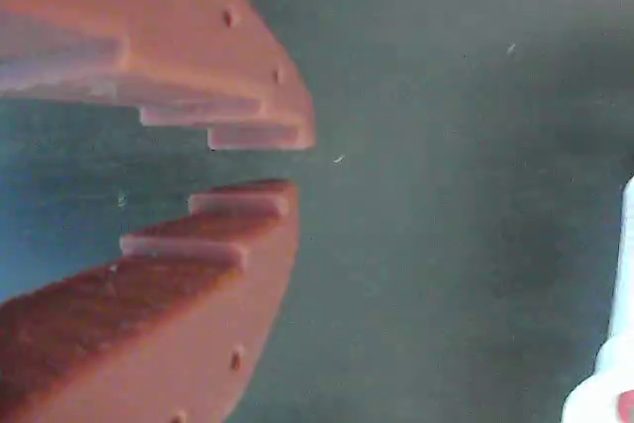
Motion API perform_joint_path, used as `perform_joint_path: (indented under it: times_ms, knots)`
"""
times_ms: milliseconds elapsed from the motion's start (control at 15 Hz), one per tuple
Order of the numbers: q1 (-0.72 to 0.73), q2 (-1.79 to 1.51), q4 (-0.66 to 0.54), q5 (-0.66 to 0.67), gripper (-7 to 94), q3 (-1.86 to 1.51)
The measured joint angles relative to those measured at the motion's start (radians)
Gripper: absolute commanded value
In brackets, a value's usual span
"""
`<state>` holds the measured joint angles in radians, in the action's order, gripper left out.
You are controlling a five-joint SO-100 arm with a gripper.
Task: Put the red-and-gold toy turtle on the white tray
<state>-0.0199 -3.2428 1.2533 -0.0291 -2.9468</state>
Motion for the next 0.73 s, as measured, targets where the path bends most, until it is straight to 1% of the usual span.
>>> perform_joint_path:
  times_ms: [733]
  knots:
    - [0.0,0.0,0.003,0.009,0,0.0]
